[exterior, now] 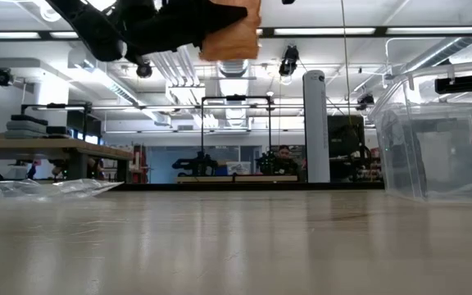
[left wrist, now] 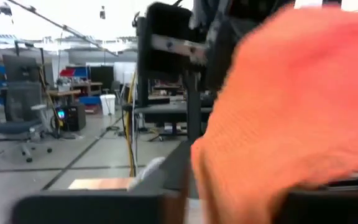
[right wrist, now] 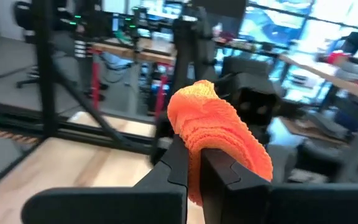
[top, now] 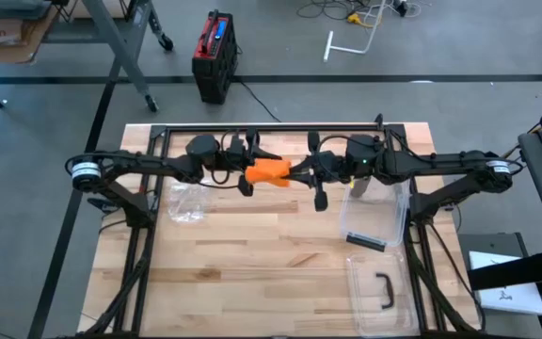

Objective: Roll bandage
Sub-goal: Roll the orange bandage

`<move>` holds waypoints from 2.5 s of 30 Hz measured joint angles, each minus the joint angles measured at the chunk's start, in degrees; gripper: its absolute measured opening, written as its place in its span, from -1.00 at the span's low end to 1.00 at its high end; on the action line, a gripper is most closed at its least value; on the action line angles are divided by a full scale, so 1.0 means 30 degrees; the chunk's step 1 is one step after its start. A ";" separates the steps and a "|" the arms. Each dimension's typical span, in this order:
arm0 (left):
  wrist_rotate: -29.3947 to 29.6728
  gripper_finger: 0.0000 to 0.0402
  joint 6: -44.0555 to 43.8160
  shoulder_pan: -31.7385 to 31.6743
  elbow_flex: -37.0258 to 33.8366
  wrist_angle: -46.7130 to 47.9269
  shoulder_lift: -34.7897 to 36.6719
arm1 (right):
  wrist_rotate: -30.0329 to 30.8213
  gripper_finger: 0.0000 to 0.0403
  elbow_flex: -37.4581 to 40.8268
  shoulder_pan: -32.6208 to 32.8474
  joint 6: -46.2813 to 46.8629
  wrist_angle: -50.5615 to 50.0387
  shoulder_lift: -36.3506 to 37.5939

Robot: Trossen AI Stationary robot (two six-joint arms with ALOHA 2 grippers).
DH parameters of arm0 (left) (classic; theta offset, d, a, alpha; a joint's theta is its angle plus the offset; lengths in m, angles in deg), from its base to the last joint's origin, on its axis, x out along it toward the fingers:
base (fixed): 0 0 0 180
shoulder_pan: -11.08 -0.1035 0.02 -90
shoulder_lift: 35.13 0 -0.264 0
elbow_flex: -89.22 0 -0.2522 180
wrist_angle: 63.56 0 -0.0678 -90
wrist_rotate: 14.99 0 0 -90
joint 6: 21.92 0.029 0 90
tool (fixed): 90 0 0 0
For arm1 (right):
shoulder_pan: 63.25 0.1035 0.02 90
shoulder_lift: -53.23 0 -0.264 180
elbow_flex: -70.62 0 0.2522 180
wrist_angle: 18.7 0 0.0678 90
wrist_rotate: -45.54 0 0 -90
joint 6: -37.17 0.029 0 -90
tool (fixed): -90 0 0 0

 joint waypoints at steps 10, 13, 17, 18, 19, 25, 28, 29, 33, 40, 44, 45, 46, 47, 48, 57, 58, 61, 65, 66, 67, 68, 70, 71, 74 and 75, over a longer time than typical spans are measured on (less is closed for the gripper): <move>0.2165 -1.00 0.2930 -0.0408 -0.0624 0.0807 0.3513 | -0.1321 -0.97 0.0095 0.0080 0.1478 -0.2134 0.0322; 0.2230 -1.00 0.4393 -0.0401 -0.0319 0.1820 0.4899 | -0.1280 -0.97 0.0177 0.0073 0.2021 -0.2903 0.0131; 0.2249 -1.00 0.5797 -0.0391 0.0675 0.4302 0.6373 | -0.1168 -0.98 0.0430 -0.0127 0.2582 -0.3277 -0.0516; 0.2236 -1.00 0.5980 -0.0379 0.0937 0.4938 0.6601 | -0.1161 -0.98 0.0430 -0.0206 0.2700 -0.3212 -0.0778; 0.2215 -1.00 0.6236 -0.0372 0.1366 0.5526 0.6795 | -0.1161 -0.98 0.0430 -0.0259 0.2727 -0.3236 -0.1051; 0.2062 -1.00 0.7287 -0.0312 0.3897 0.9299 0.6929 | -0.1142 -0.98 0.0459 -0.0595 0.2736 -0.3014 -0.2580; 0.1358 -1.00 0.7494 -0.0158 0.4979 1.0416 0.6645 | -0.1153 -0.98 0.0459 -0.0762 0.2950 -0.2780 -0.3246; 0.1181 -1.00 0.7519 -0.0076 0.5337 1.0532 0.6538 | -0.1154 -0.98 0.0459 -0.0864 0.3221 -0.2707 -0.3470; 0.0882 -1.00 0.7831 0.0051 0.6544 1.1717 0.6363 | -0.1175 -0.98 0.0459 -0.0998 0.3494 -0.2617 -0.4127; 0.3364 -1.00 0.9445 0.0008 0.7570 1.4234 0.6660 | -0.2311 -0.98 0.0408 -0.0969 0.3729 -0.2309 -0.4069; 0.2701 -1.00 0.9466 0.0063 0.8242 1.4222 0.7179 | -0.2156 -0.98 0.0415 -0.1485 0.4868 -0.2368 -0.3948; 0.2069 -1.00 0.9346 0.0143 0.8481 1.4248 0.7247 | -0.2140 -0.98 0.0441 -0.1661 0.5220 -0.2420 -0.3954; 0.1542 -1.00 0.9195 0.0275 0.8713 1.4237 0.7283 | -0.2040 -0.98 0.0464 -0.1830 0.5535 -0.2416 -0.3979; 0.1091 -1.00 0.9008 0.0396 0.8909 1.4252 0.7288 | -0.1835 -0.98 0.0466 -0.1966 0.5890 -0.2293 -0.4119; 0.0769 -1.00 0.8843 0.0500 0.9072 1.4360 0.7280 | -0.1612 -0.98 0.0463 -0.2066 0.6191 -0.2151 -0.4237; 0.0431 -1.00 0.9291 0.1325 1.0150 1.4513 0.6802 | -0.1291 -0.94 0.0466 -0.2742 0.8004 -0.1777 -0.5098; 0.0417 -1.00 0.9475 0.1353 1.0338 1.4570 0.6695 | -0.1309 -0.95 0.0471 -0.2768 0.8053 -0.1751 -0.5220; 0.0704 -1.00 1.0003 0.1355 1.1014 1.4975 0.6506 | -0.1314 -0.96 0.0474 -0.2812 0.8034 -0.1370 -0.5534; 0.2744 -1.00 1.1453 0.1355 1.2003 1.6798 0.6472 | -0.1899 -0.96 0.0491 -0.2812 0.7311 -0.0759 -0.5696; 0.3414 -1.00 1.1724 0.1300 1.2110 1.7175 0.6472 | -0.2143 -0.96 0.0497 -0.2774 0.6915 -0.0724 -0.5674; 0.3934 -1.00 1.1930 0.1207 1.2160 1.7516 0.6477 | -0.2253 -0.96 0.0517 -0.2703 0.6614 -0.0753 -0.5602; 0.4373 -1.00 1.2108 0.0984 1.2185 1.7953 0.6507 | -0.2324 -0.96 0.0545 -0.2620 0.6163 -0.0836 -0.5483; 0.5138 -1.00 1.2365 0.0329 1.2059 1.8572 0.6619 | -0.2611 -0.96 0.0580 -0.2477 0.5264 -0.1022 -0.5093; 0.5286 -1.00 1.2371 -0.0057 1.1892 1.8844 0.6655 | -0.2711 -0.96 0.0583 -0.2382 0.4859 -0.1023 -0.4846; 0.5421 -1.00 1.2109 -0.1419 1.1075 1.9258 0.6688 | -0.3565 -0.96 0.0583 -0.2096 0.3947 -0.1040 -0.4010; 0.5415 -1.00 1.1937 -0.1942 1.0731 1.9349 0.6691 | -0.3803 -0.96 0.0583 -0.2006 0.3799 -0.1096 -0.3732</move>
